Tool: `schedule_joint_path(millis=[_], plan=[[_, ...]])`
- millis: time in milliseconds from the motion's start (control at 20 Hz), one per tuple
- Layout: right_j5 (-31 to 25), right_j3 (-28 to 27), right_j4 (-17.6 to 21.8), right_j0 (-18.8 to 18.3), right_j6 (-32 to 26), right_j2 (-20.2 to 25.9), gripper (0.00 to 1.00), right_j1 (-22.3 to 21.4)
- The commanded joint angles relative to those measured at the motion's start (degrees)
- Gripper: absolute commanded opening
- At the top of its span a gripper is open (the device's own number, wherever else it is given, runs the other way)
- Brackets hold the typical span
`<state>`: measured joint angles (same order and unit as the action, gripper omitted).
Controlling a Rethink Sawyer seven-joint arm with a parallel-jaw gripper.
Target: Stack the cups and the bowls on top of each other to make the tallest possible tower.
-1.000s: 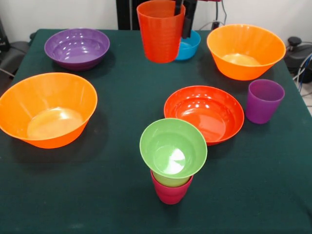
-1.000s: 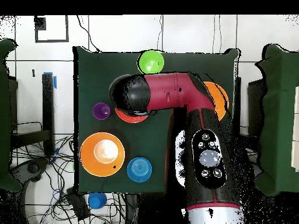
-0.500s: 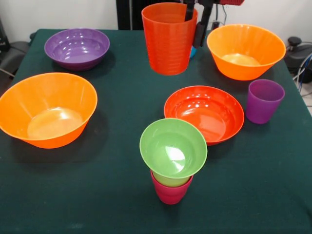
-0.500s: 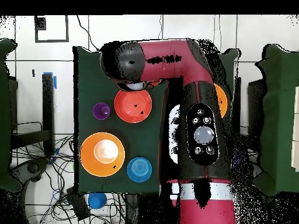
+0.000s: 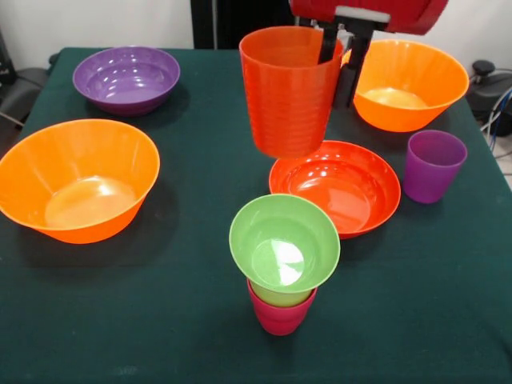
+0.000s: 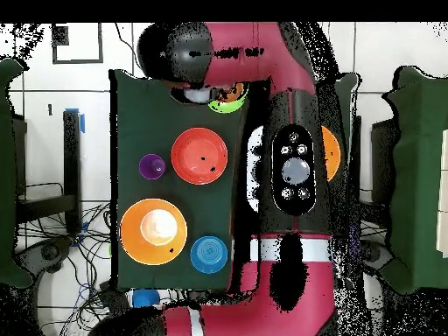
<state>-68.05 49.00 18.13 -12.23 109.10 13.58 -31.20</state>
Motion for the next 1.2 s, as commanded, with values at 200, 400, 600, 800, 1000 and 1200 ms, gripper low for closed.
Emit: schedule_joint_path(millis=[200,400,600,800,1000,1200], plan=[[-8.2,-17.1,3.0,1.8,1.9,1.7,0.0,10.4],[-7.6,-17.6,2.6,2.0,1.6,1.2,0.0,11.1],[-5.5,-15.5,1.9,2.1,2.1,0.3,0.0,10.6],[-3.7,-14.5,1.4,2.1,2.5,-0.2,0.0,10.8],[-0.9,-11.6,0.8,2.4,3.9,-0.9,0.0,10.4],[2.0,-9.6,0.2,2.8,5.3,-1.6,0.0,10.6]])
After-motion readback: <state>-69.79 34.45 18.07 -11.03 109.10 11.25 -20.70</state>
